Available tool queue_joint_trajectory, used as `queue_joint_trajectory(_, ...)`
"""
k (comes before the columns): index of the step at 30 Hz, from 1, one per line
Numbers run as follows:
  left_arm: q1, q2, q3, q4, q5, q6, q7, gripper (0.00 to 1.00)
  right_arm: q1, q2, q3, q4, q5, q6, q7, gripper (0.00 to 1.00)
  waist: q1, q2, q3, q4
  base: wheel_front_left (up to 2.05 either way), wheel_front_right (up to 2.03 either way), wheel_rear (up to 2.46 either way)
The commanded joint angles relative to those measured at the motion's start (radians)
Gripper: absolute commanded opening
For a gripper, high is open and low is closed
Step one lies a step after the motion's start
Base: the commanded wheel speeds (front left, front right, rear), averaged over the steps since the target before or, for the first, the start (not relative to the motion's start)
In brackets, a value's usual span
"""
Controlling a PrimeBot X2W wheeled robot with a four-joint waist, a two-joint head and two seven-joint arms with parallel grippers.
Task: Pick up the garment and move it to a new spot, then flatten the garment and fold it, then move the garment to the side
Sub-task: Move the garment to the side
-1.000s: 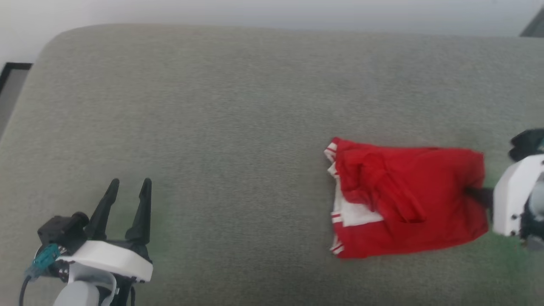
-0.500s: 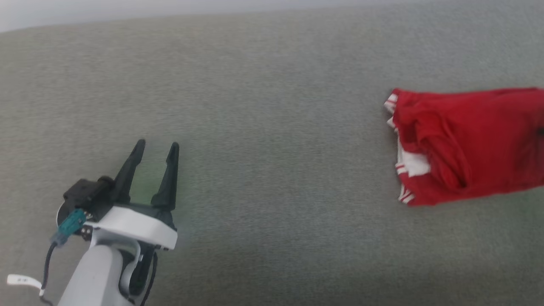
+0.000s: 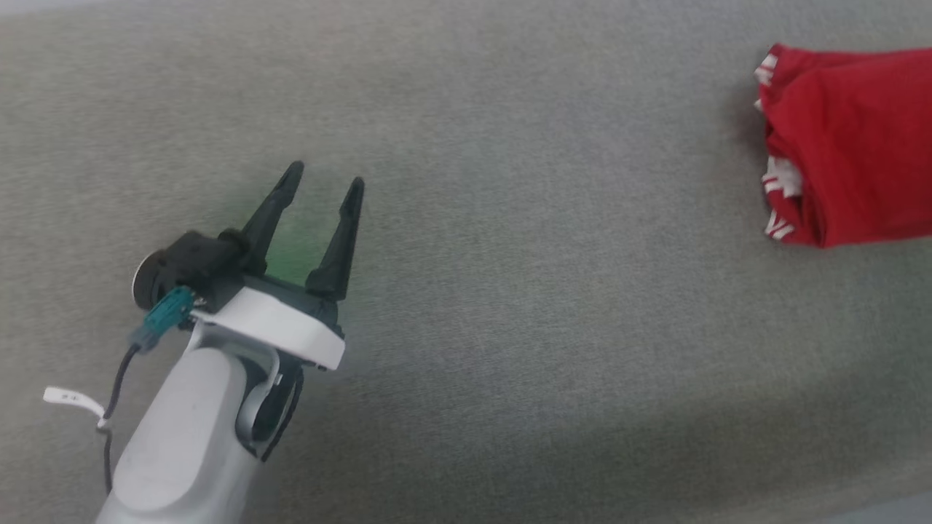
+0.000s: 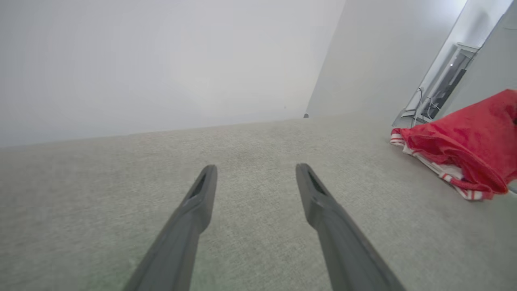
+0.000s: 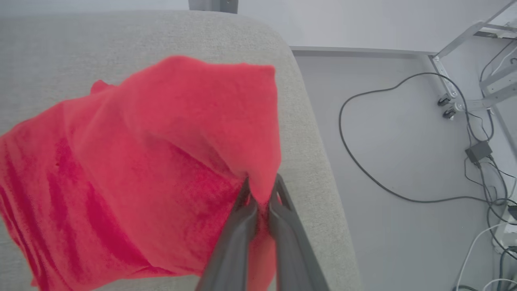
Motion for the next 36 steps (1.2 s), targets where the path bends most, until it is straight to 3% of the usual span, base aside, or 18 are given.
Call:
queue_joint_trajectory(1,-0.029,0.007,-0.016,0.004,0.004,-0.003,-0.004,1.00,-0.035,-0.003,0.018,0.030,-0.009,-0.002,-0.030,0.00,0.0000,0.0000,0.032,-0.034,0.00,0.00,0.00)
queue_joint_trajectory(11,-0.138,0.015,-0.114,0.025,0.000,-0.003,-0.004,1.00,-0.177,-0.037,0.097,0.212,-0.092,-0.002,-0.205,0.00,0.0000,0.0000,0.112,-0.066,0.00,0.00,0.00)
queue_joint_trajectory(21,-0.201,0.015,-0.165,0.043,-0.005,-0.003,-0.004,1.00,-0.263,0.021,0.153,0.381,-0.145,-0.002,-0.327,0.00,0.0000,0.0000,0.163,-0.039,0.00,0.00,0.00)
queue_joint_trajectory(30,-0.205,0.012,-0.139,0.034,0.013,-0.002,-0.004,1.00,-0.310,0.071,0.198,0.509,-0.144,-0.002,-0.380,0.00,0.0000,0.0000,0.178,-0.004,0.00,0.00,0.00)
queue_joint_trajectory(31,-0.201,0.011,-0.133,0.031,0.015,-0.002,-0.004,1.00,-0.312,0.068,0.207,0.513,-0.148,-0.002,-0.385,0.17,0.0000,0.0000,0.176,-0.002,0.00,0.00,0.00)
queue_joint_trajectory(32,-0.195,0.011,-0.130,0.027,0.015,-0.002,-0.004,1.00,-0.317,0.066,0.211,0.519,-0.145,-0.002,-0.390,0.42,0.0000,0.0000,0.173,0.000,0.00,0.00,0.00)
queue_joint_trajectory(33,-0.189,0.011,-0.127,0.023,0.014,-0.003,-0.004,1.00,-0.320,0.063,0.217,0.521,-0.142,-0.002,-0.395,0.81,0.0000,0.0000,0.168,0.002,0.00,0.00,0.00)
queue_joint_trajectory(34,-0.184,0.009,-0.121,0.019,0.012,-0.003,-0.004,1.00,-0.321,0.060,0.227,0.525,-0.142,-0.002,-0.397,1.00,0.0000,0.0000,0.164,0.003,0.00,0.00,0.00)
queue_joint_trajectory(36,-0.175,0.007,-0.109,0.008,0.004,-0.003,-0.004,1.00,-0.326,0.053,0.234,0.534,-0.133,-0.002,-0.403,1.00,0.0000,0.0000,0.153,0.004,0.00,0.00,0.00)
